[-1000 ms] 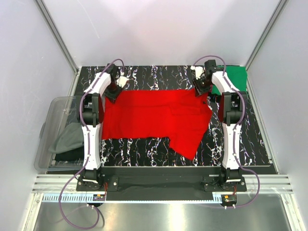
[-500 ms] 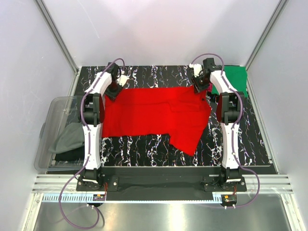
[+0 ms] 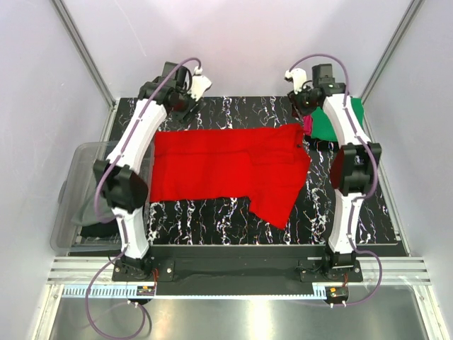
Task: Fold and stack the t-shirts
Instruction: Fold the tshirt
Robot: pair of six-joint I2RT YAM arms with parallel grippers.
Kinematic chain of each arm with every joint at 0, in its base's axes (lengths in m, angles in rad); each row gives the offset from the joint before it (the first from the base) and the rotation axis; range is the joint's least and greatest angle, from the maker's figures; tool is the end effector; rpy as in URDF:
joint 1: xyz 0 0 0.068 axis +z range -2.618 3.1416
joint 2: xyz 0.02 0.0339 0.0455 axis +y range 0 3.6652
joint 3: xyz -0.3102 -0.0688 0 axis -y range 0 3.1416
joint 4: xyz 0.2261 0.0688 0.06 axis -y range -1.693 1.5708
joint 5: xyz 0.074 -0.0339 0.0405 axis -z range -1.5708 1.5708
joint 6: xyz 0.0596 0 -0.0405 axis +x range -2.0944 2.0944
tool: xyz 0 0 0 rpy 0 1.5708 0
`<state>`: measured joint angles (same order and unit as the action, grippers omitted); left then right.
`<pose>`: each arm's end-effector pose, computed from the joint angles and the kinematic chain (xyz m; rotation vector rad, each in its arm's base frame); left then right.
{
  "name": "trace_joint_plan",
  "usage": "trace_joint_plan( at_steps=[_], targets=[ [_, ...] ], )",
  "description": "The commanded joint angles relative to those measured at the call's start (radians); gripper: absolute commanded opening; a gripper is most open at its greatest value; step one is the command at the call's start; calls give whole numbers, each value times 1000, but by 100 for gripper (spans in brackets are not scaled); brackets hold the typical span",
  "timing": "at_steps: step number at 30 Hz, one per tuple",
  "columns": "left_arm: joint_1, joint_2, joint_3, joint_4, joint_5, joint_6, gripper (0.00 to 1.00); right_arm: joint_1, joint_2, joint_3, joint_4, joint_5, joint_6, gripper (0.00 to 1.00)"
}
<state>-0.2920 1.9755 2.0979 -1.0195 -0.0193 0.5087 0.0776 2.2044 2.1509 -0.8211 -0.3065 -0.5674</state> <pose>0.4242 -0.1263 0.3814 0.9555 2.2792 0.1173 0.5136 0.0580 0.3109 -0.8856 2.2269 0.1480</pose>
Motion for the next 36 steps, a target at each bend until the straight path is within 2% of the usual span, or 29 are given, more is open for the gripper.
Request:
trace_joint_plan(
  at_steps=[1,3,5,6,9,15,23,36],
  targets=[
    [2,-30,-85,-22,65,-41,75,1,-93,-124,5,-74,7,39],
    [2,-46,-137,-39,108,-53,78,7,-146,-236,29,-97,30,39],
    [2,-61,-246,-40,128,-36,75,17,-198,-313,66,-92,43,39],
    [2,-66,-315,-40,130,-29,69,17,-212,-382,77,-94,44,39],
    [8,-67,-442,-41,148,-21,62,22,-248,-483,91,-71,38,39],
    [36,-87,-607,39,182,-50,61,21,-308,-661,131,-11,-9,39],
    [54,-38,-648,61,182,-58,59,16,-279,-789,166,41,-40,38],
    [57,19,-697,88,196,-68,59,-62,-281,-881,185,107,-81,38]
  ],
)
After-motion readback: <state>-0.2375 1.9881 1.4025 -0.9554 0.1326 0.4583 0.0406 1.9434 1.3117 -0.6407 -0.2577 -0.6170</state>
